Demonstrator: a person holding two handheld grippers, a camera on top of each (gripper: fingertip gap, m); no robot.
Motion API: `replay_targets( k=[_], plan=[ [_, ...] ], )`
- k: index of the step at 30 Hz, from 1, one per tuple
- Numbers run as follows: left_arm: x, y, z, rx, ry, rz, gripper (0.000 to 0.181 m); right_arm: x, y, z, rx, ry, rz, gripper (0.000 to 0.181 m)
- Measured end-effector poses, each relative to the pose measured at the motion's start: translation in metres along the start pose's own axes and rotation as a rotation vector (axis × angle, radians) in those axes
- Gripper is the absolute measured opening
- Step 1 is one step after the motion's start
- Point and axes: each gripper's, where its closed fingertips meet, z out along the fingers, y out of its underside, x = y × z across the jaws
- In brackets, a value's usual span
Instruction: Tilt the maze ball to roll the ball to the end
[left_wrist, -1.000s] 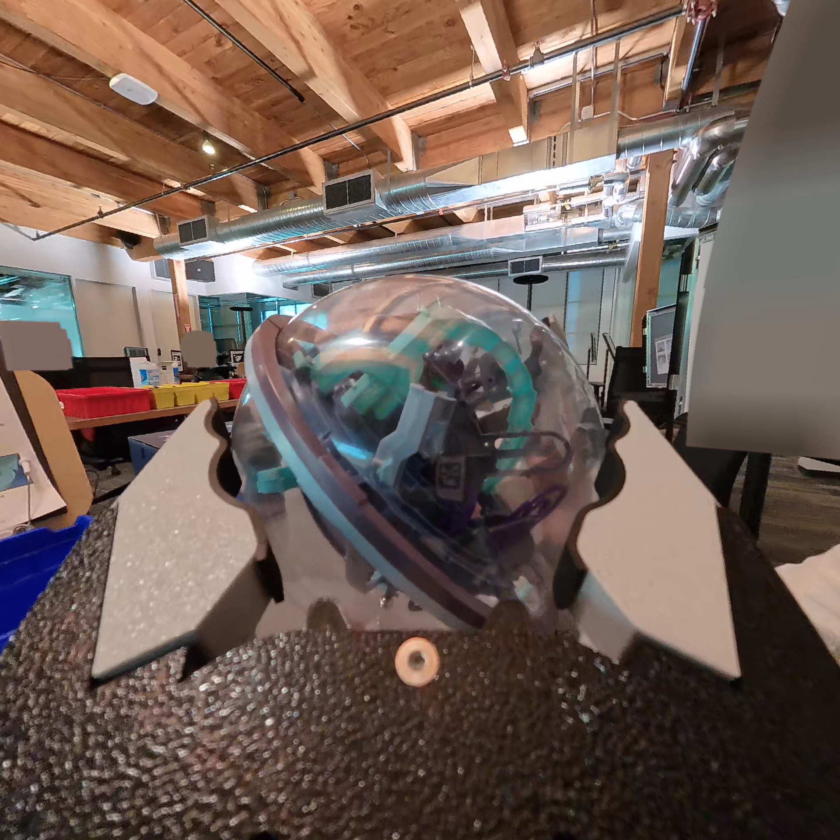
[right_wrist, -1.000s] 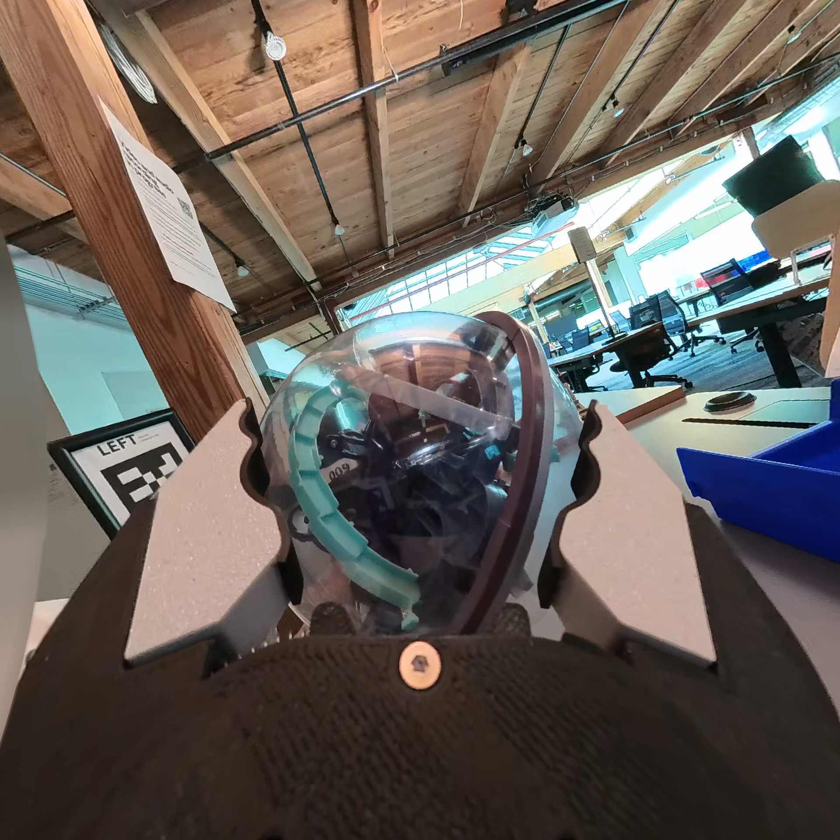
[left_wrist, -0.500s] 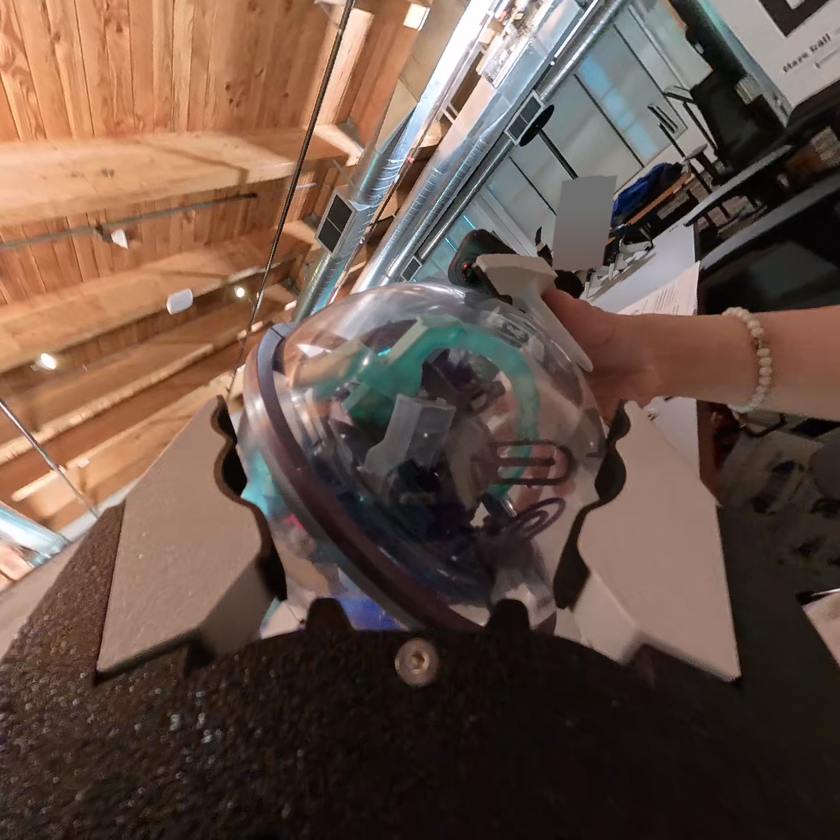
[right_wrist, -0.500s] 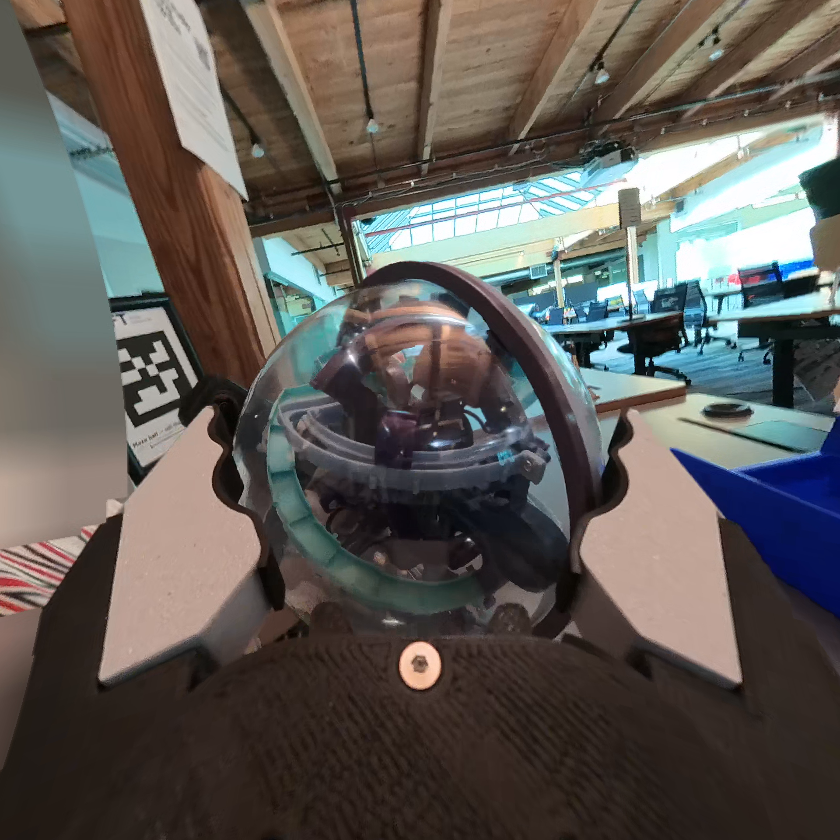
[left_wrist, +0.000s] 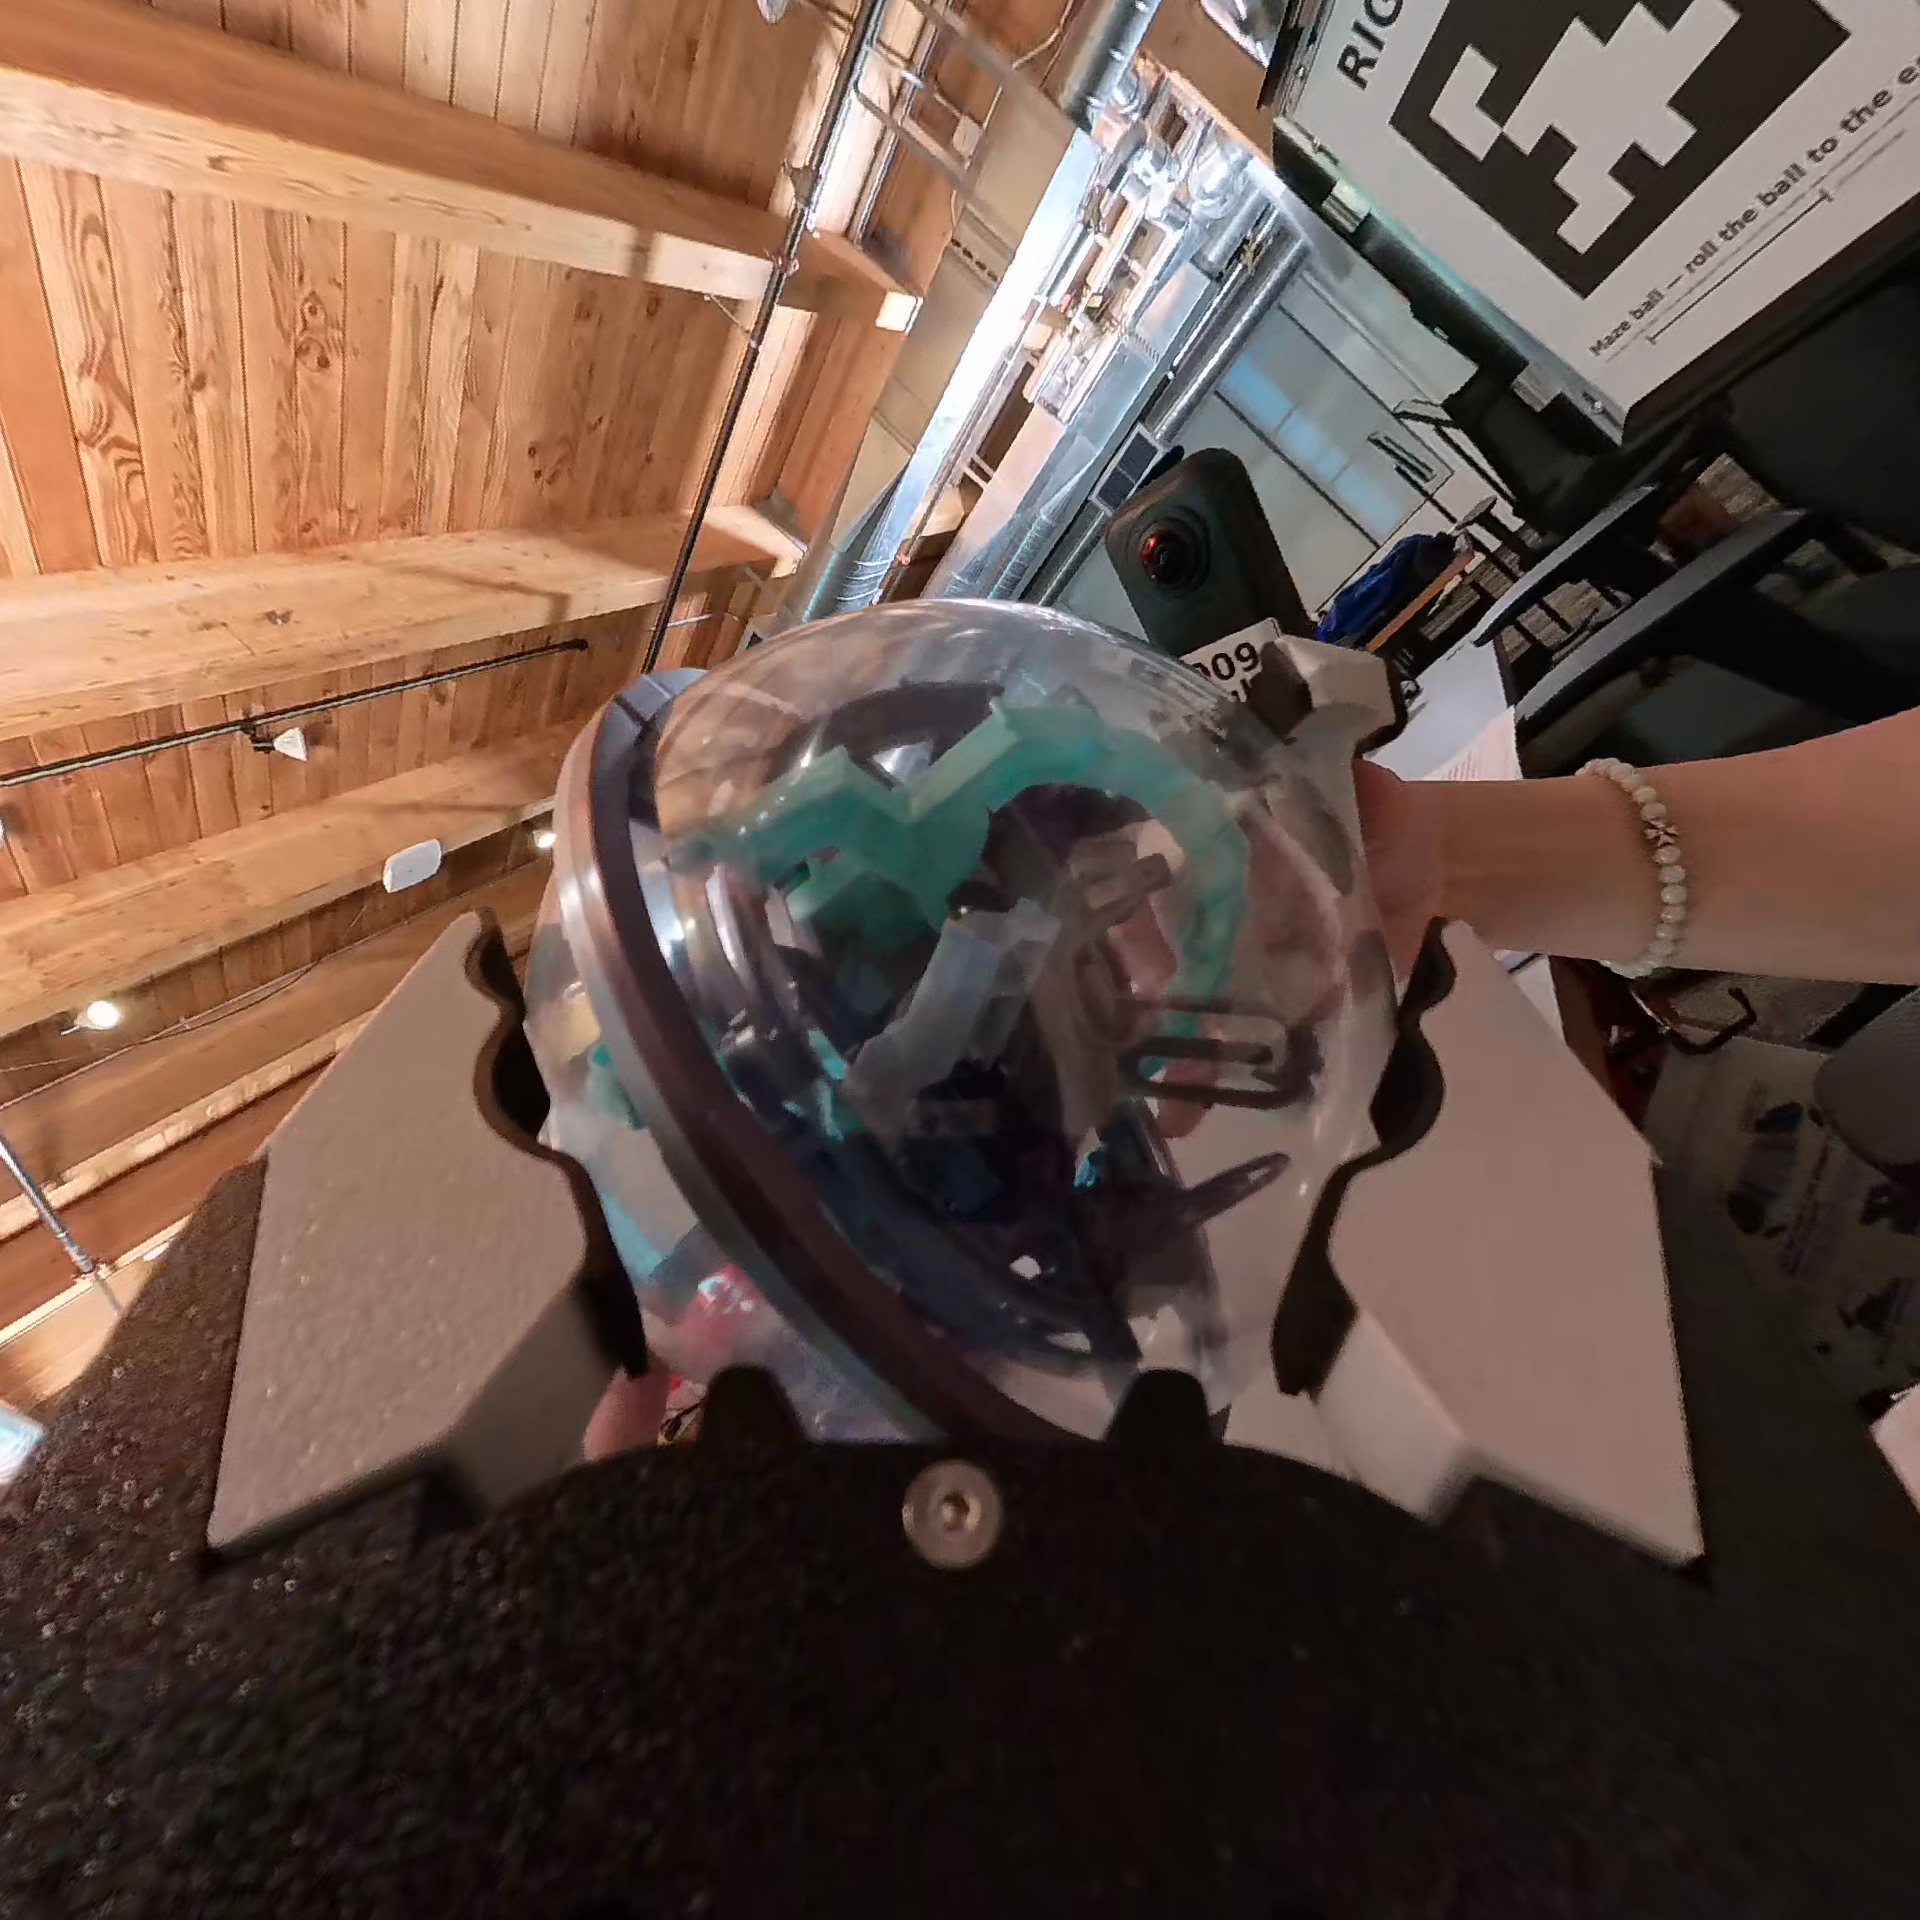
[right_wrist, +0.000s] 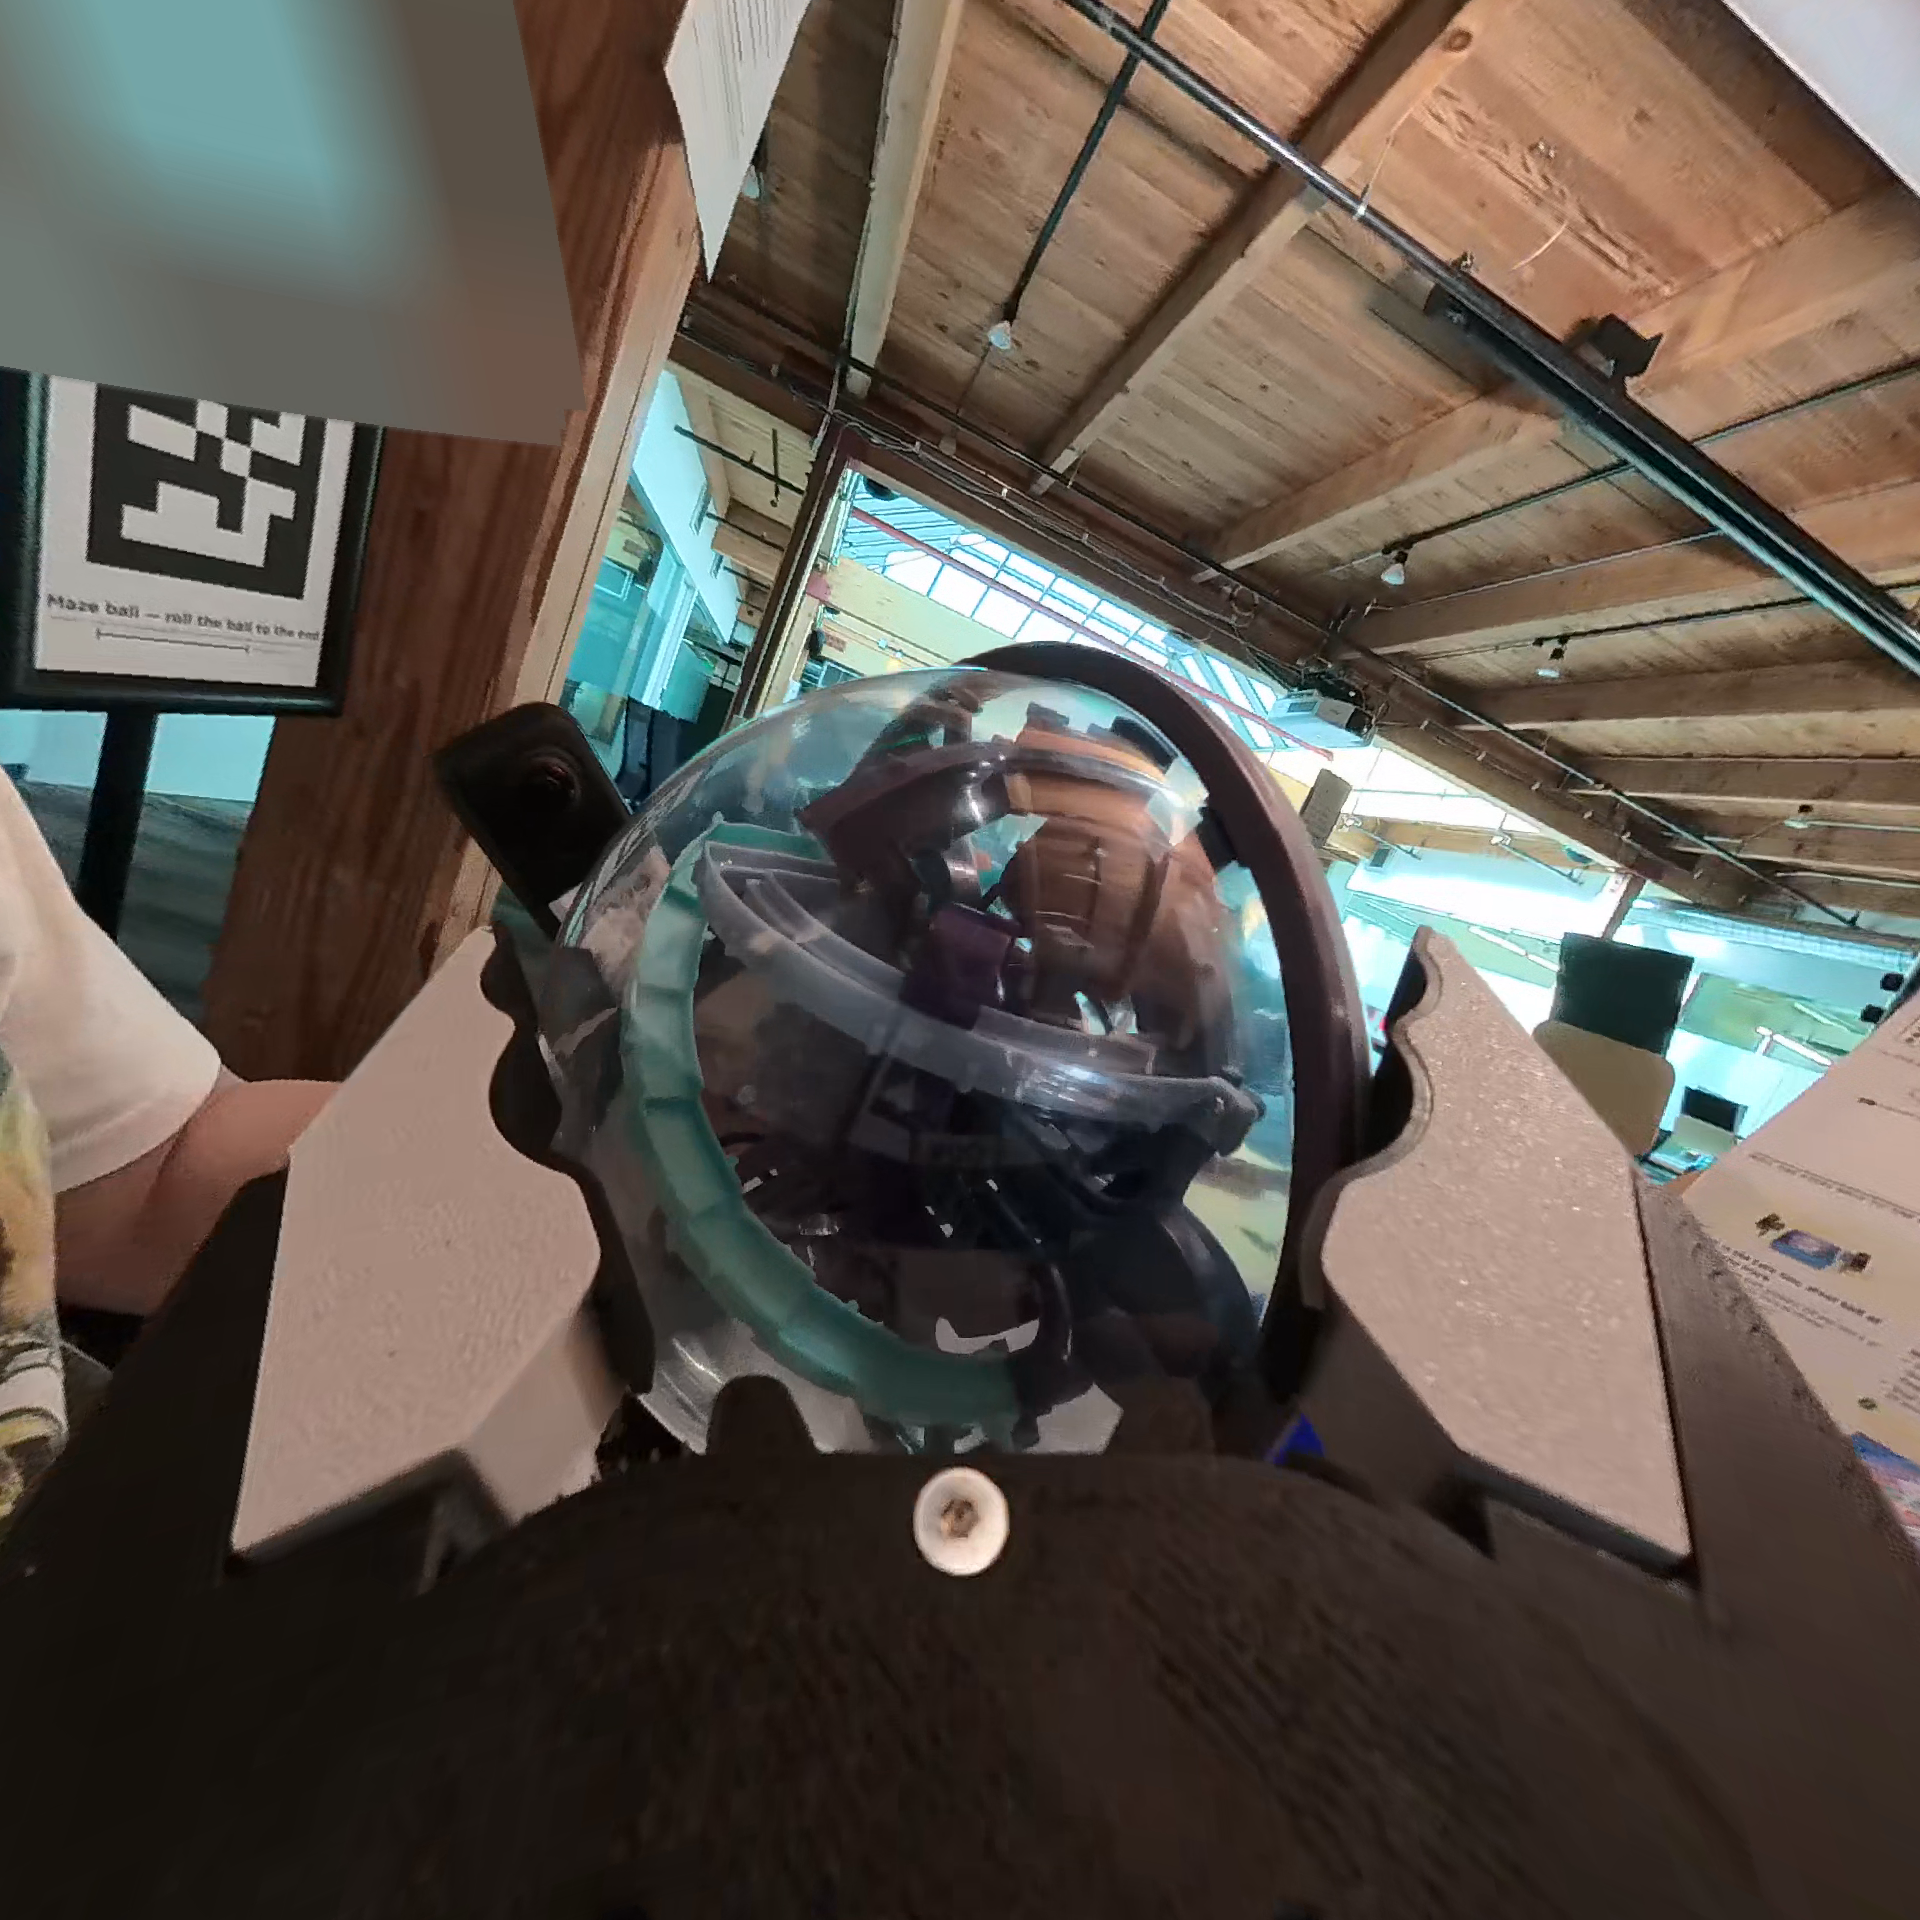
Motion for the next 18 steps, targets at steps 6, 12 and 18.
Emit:
replay_targets(
  k=[6,12,18],
  plan=[
    [-0.001,-0.004,-0.005,0.031,0.011,0.011,0.158,-0.005,-0.001,0.004,0.002,0.009,-0.040,0.156],
    [-0.002,-0.010,-0.011,0.079,0.015,0.017,0.158,-0.010,-0.003,0.010,0.016,0.019,-0.096,0.157],
    [-0.007,-0.011,-0.013,0.115,0.004,-0.029,0.158,-0.009,-0.006,0.011,0.046,0.036,-0.091,0.158]
  ],
)
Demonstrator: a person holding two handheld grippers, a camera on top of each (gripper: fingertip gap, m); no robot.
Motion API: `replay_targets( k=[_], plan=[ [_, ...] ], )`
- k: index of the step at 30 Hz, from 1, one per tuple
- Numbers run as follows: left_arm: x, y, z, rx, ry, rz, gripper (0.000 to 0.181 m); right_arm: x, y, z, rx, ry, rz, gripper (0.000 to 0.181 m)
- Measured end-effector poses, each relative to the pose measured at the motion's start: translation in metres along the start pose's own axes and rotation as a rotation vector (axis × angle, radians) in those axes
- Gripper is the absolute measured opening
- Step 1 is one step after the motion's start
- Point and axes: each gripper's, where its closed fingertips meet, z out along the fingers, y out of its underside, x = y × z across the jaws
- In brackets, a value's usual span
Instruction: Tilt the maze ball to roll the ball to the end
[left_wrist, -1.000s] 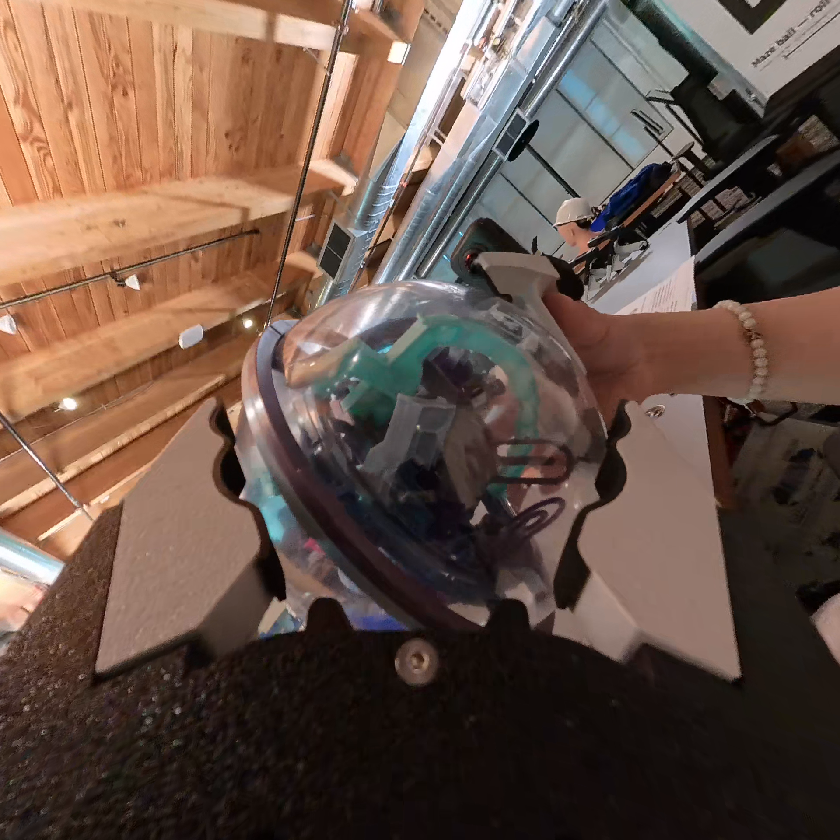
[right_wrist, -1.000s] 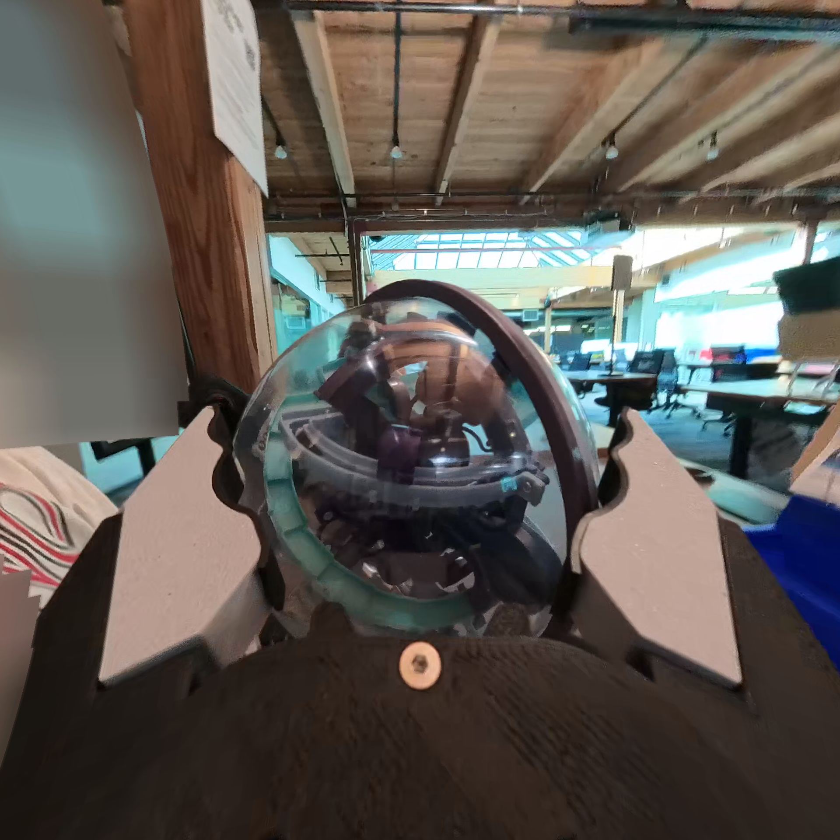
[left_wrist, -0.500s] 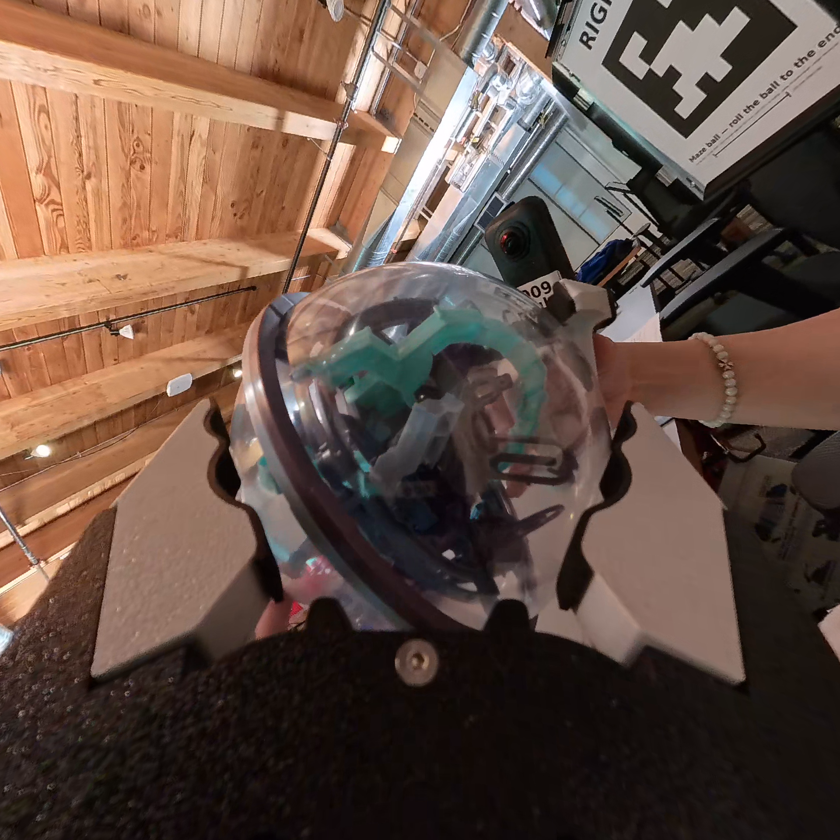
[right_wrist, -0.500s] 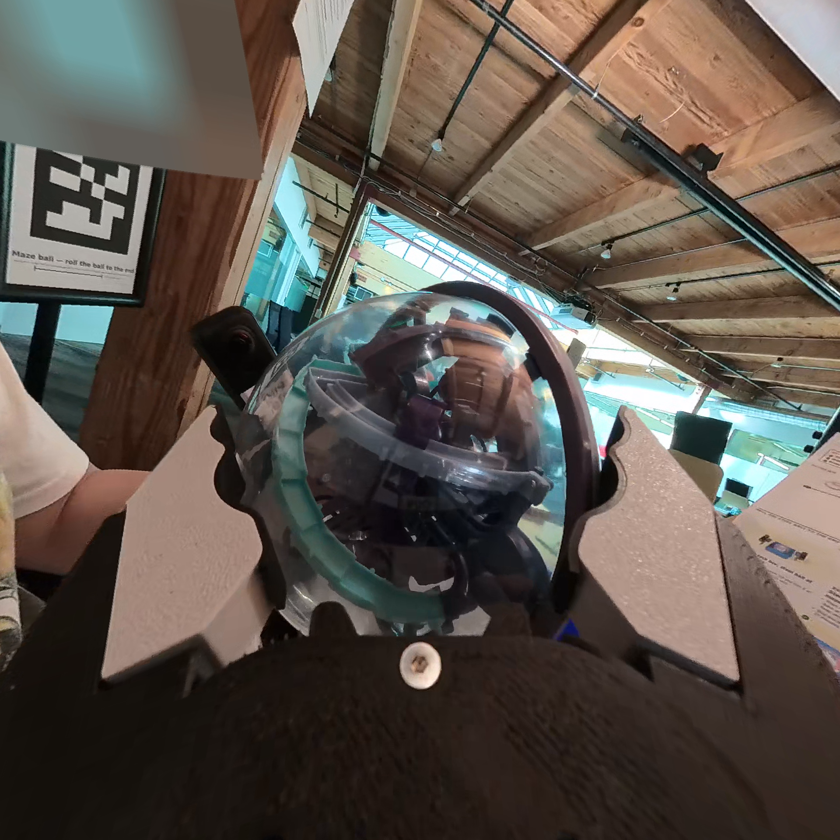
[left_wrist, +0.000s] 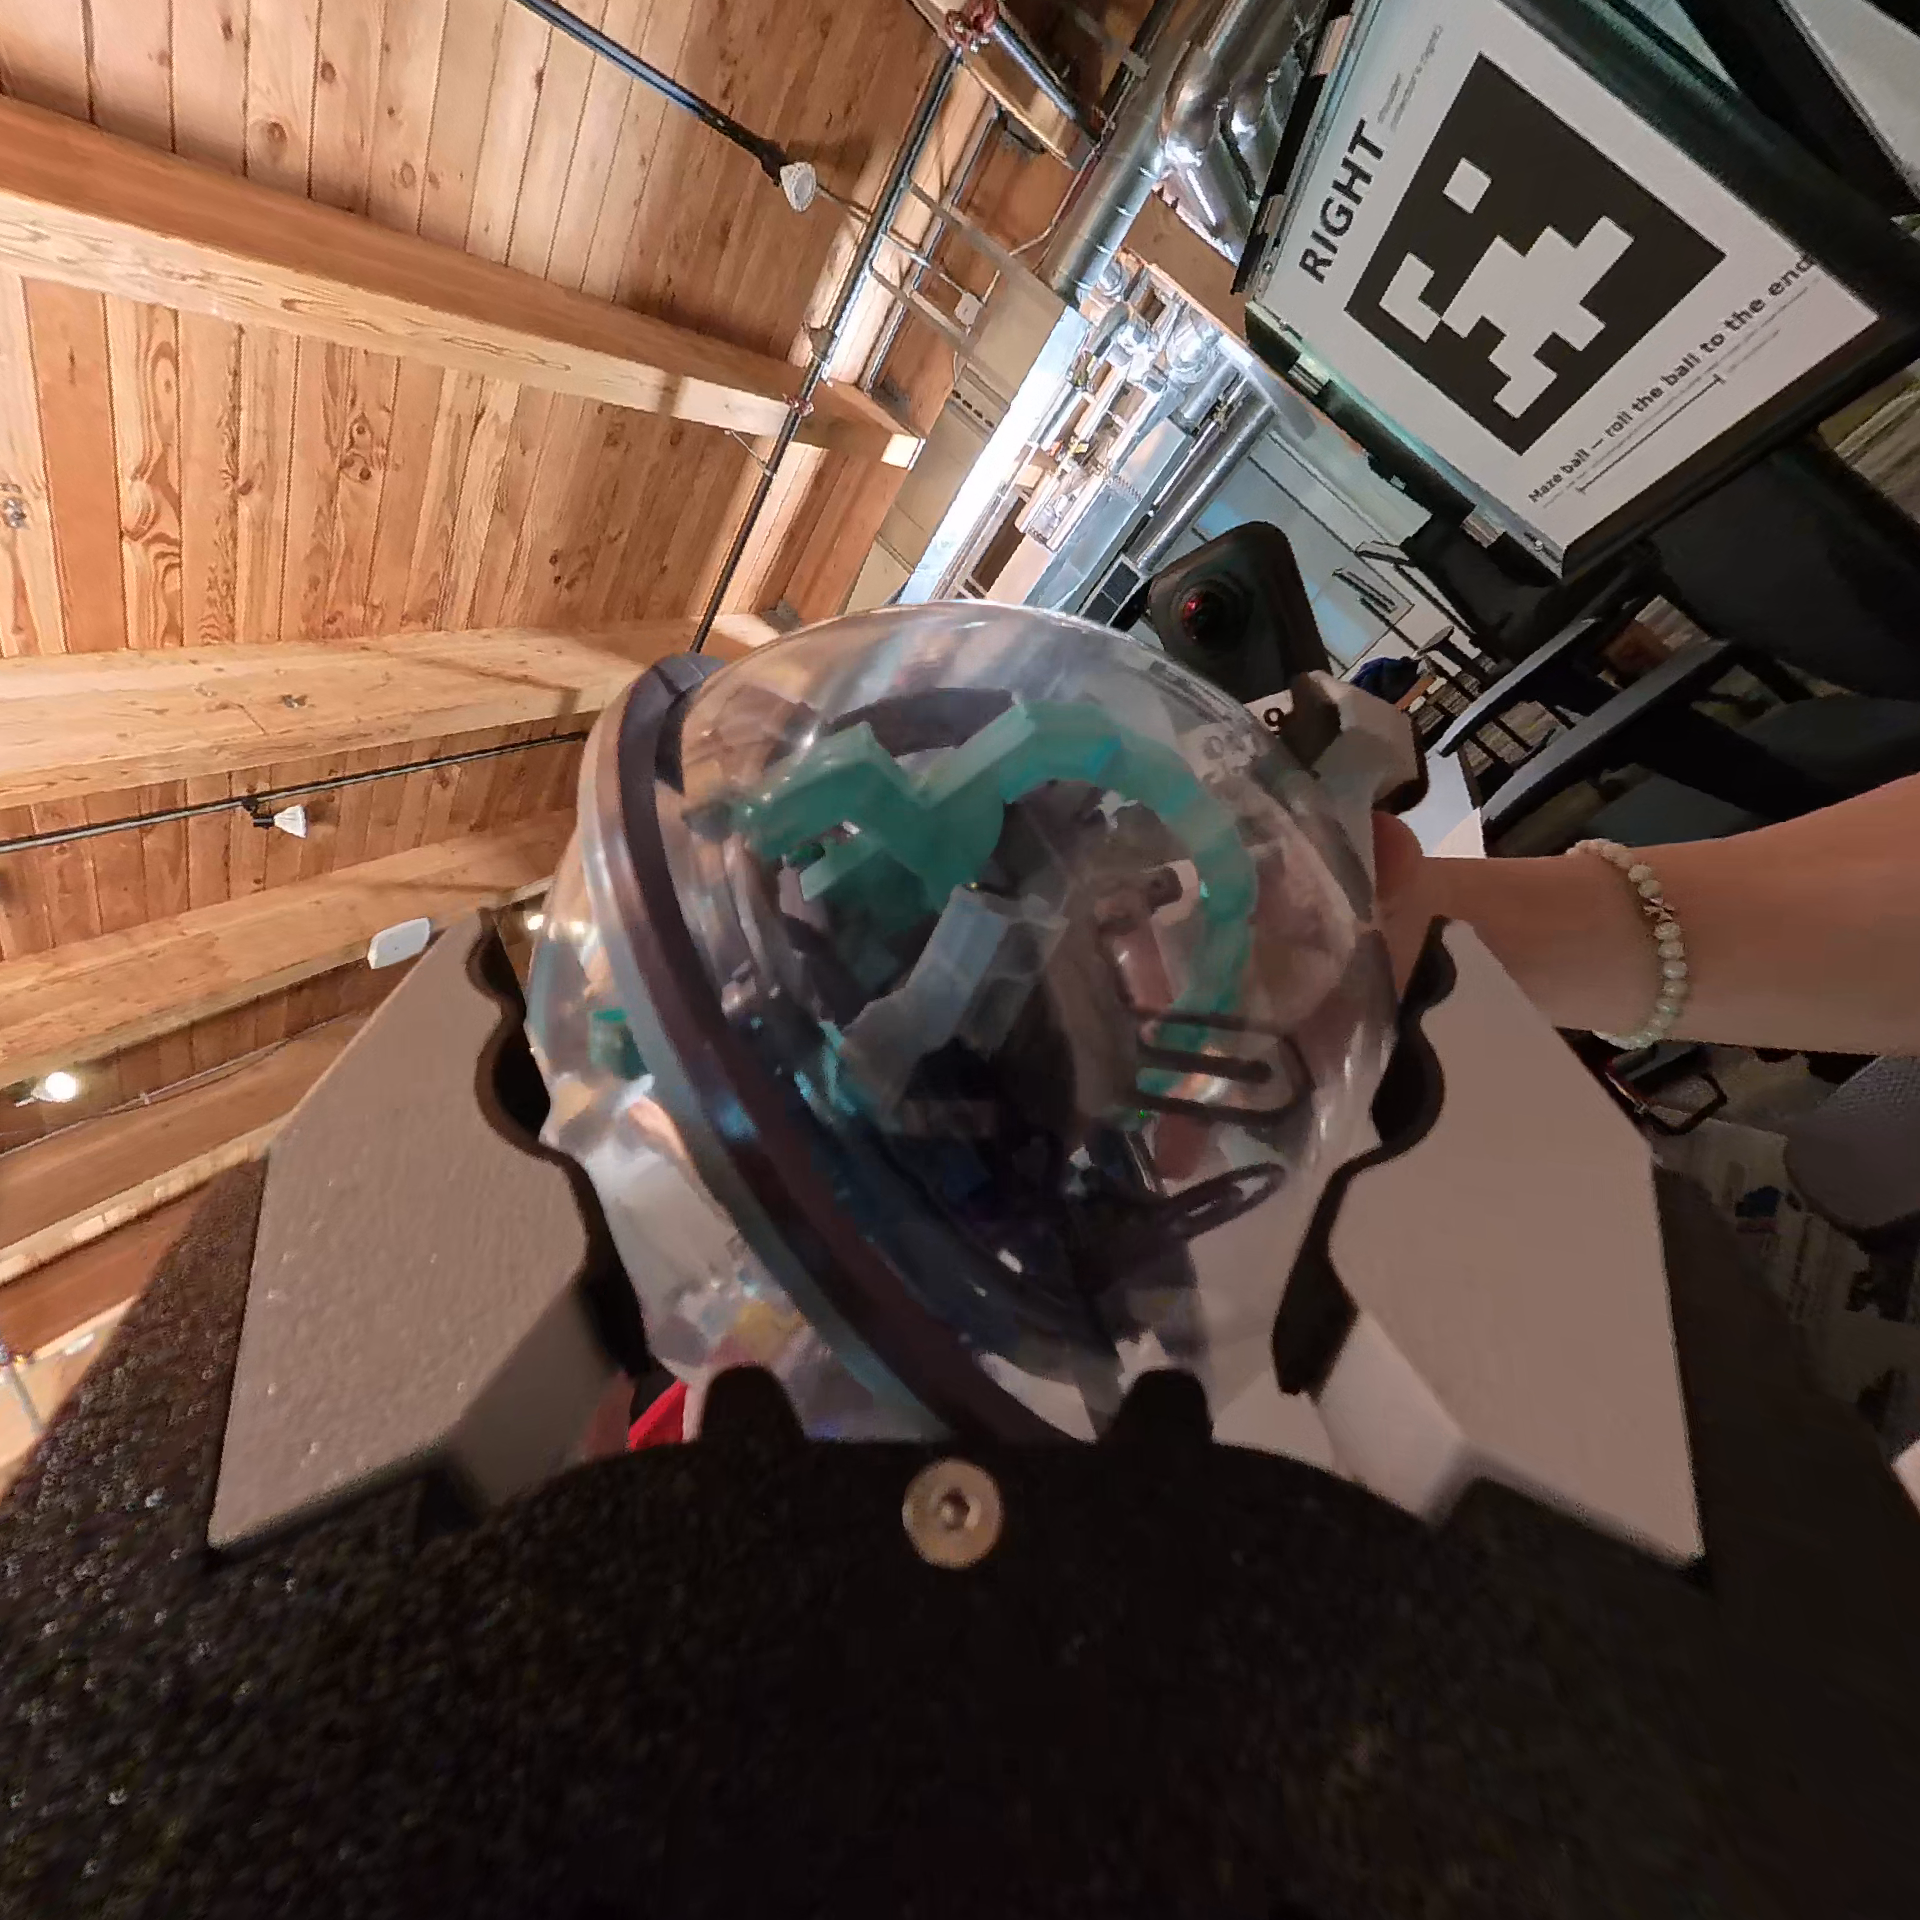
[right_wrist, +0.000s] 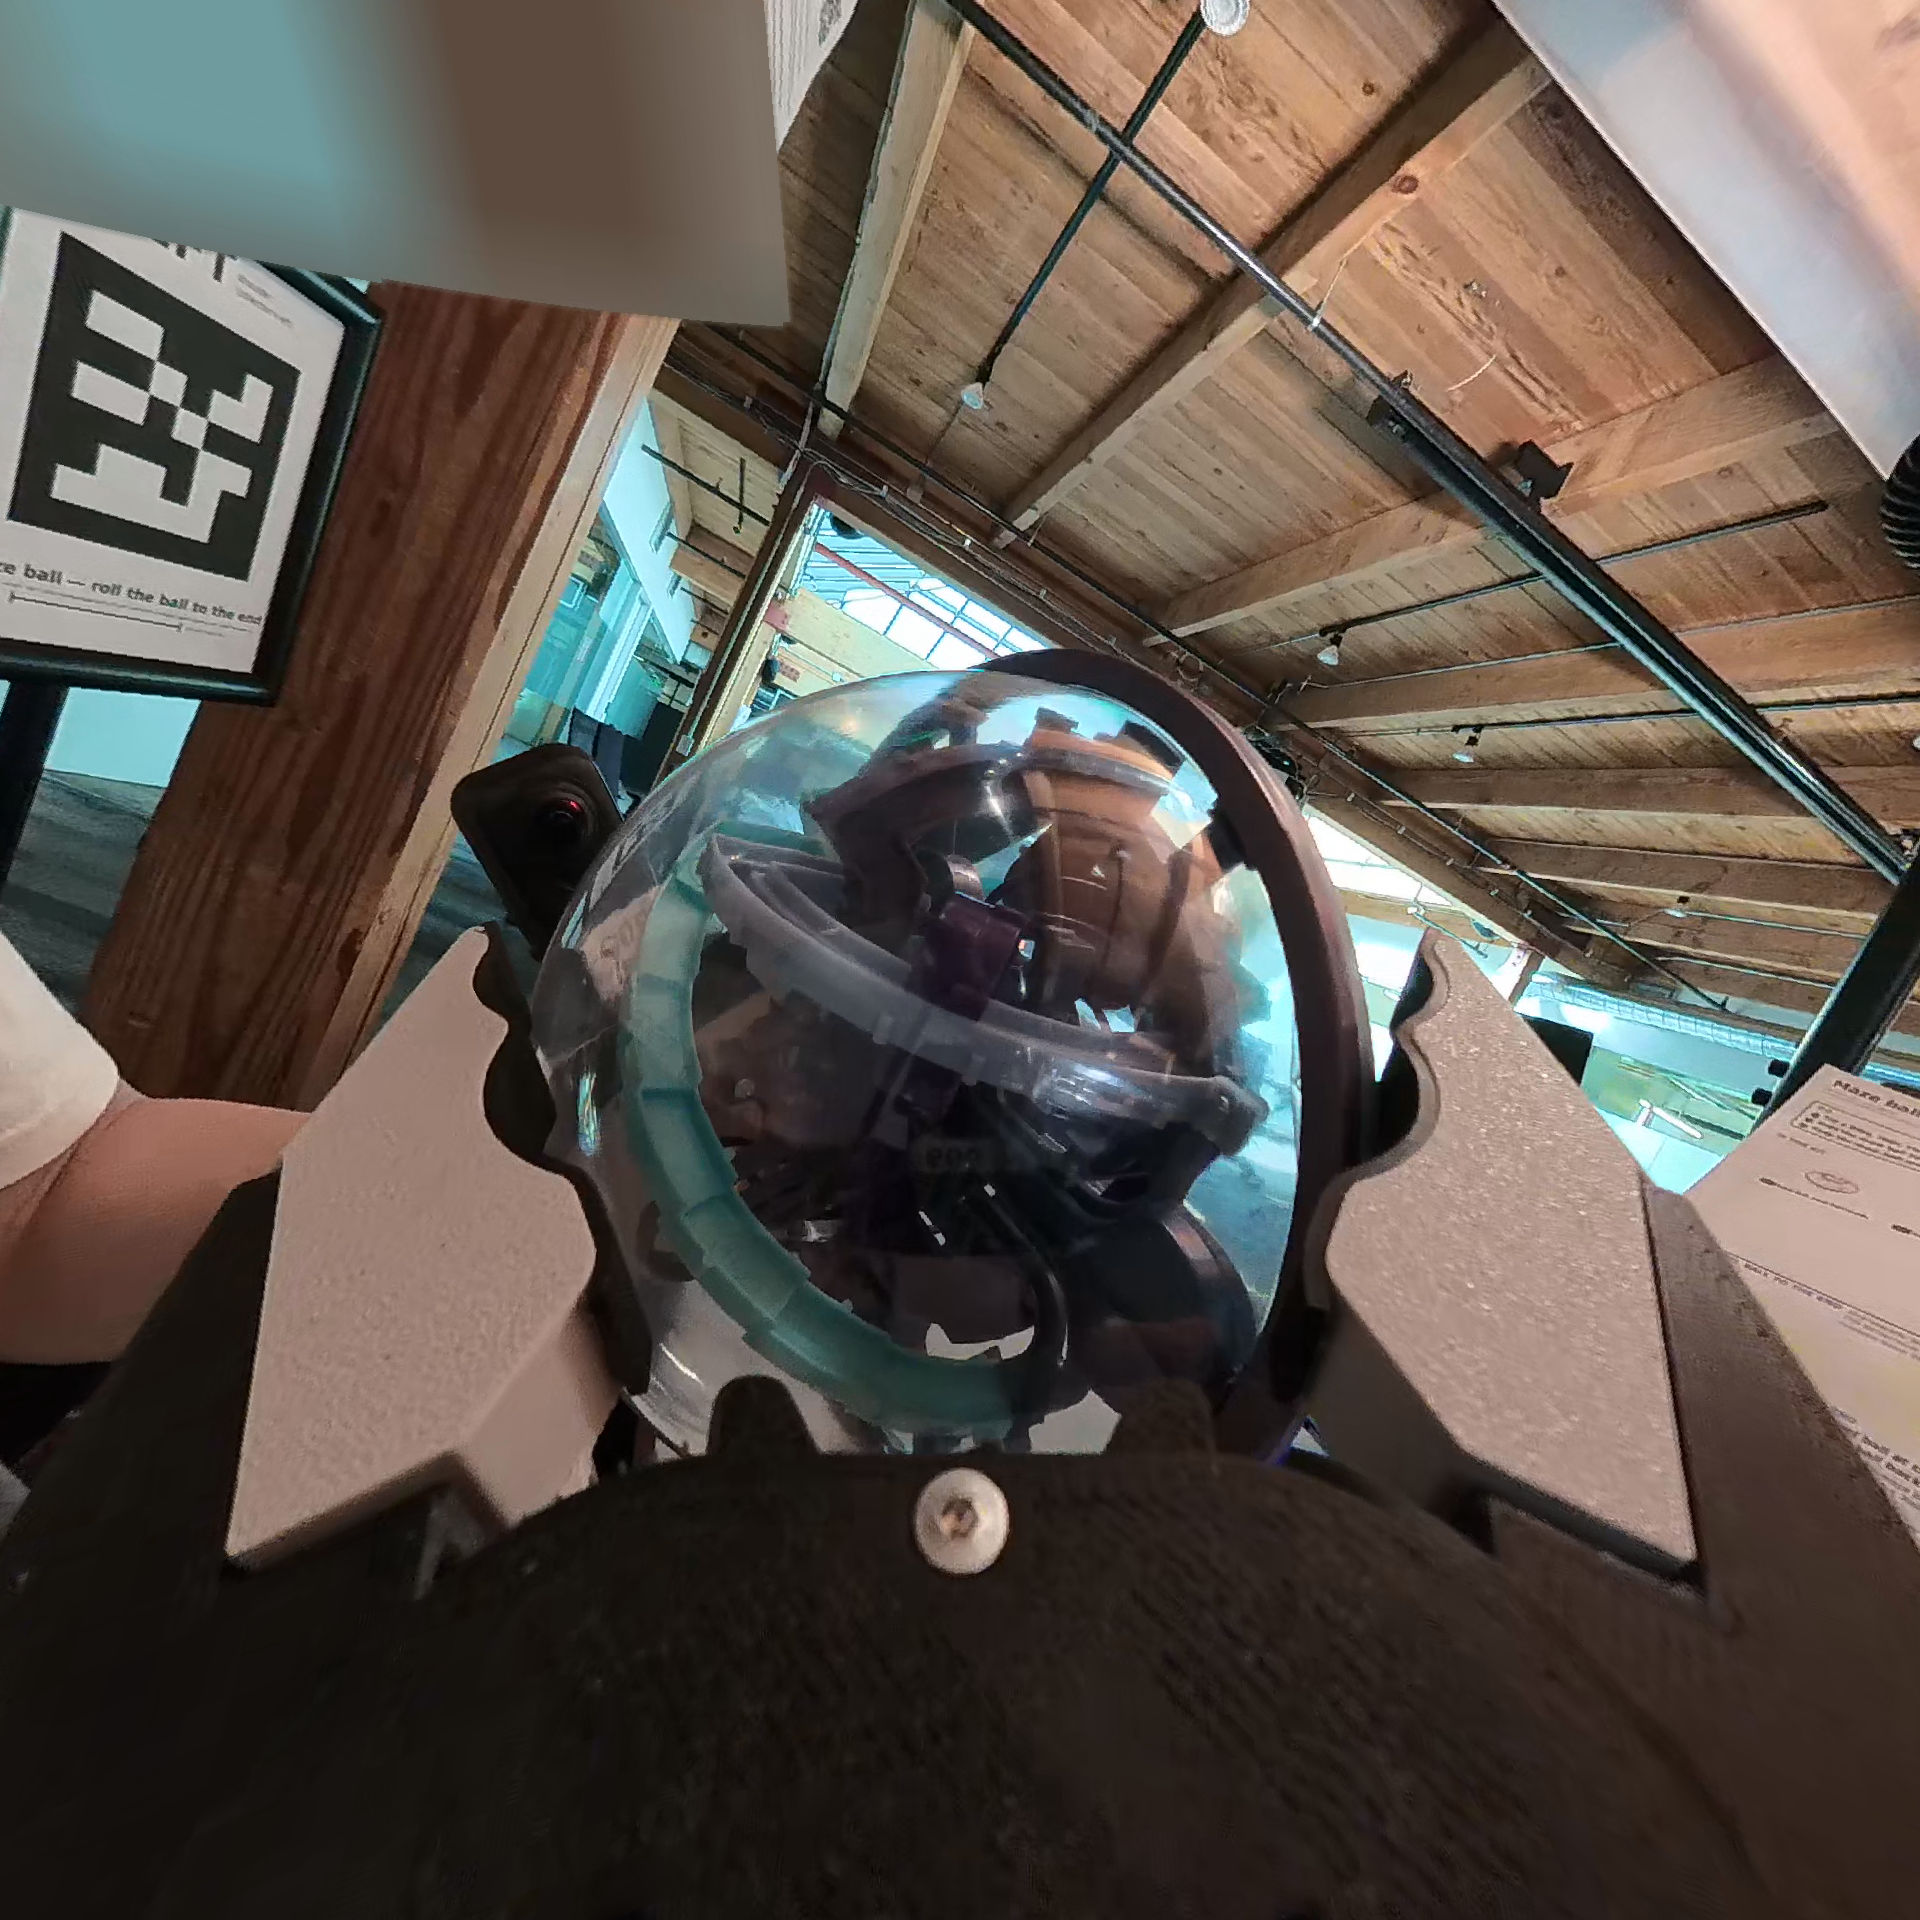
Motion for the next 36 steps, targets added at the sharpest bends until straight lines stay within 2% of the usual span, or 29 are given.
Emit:
replay_targets(
  k=[4,8,21,25,30,36],
  plan=[
    [-0.007,0.014,0.001,-0.023,-0.036,-0.124,0.158,0.008,0.014,-0.002,-0.043,0.027,-0.039,0.156],
    [-0.016,0.033,0.000,-0.013,-0.074,-0.287,0.157,0.011,0.028,-0.002,-0.097,0.037,-0.096,0.142],
    [-0.021,0.095,-0.004,-0.051,-0.063,-0.324,0.158,0.042,0.078,-0.011,-0.158,0.073,-0.102,0.146],
    [-0.036,0.108,0.006,-0.039,-0.049,-0.244,0.158,0.066,0.082,-0.014,-0.062,0.075,-0.112,0.145],
    [-0.067,0.112,0.033,-0.016,0.001,-0.048,0.158,0.116,0.053,-0.020,0.222,0.056,0.039,0.141],
    [-0.100,0.129,0.064,0.006,0.081,0.210,0.157,0.180,0.036,-0.014,0.381,0.034,0.166,0.157]
  ],
)
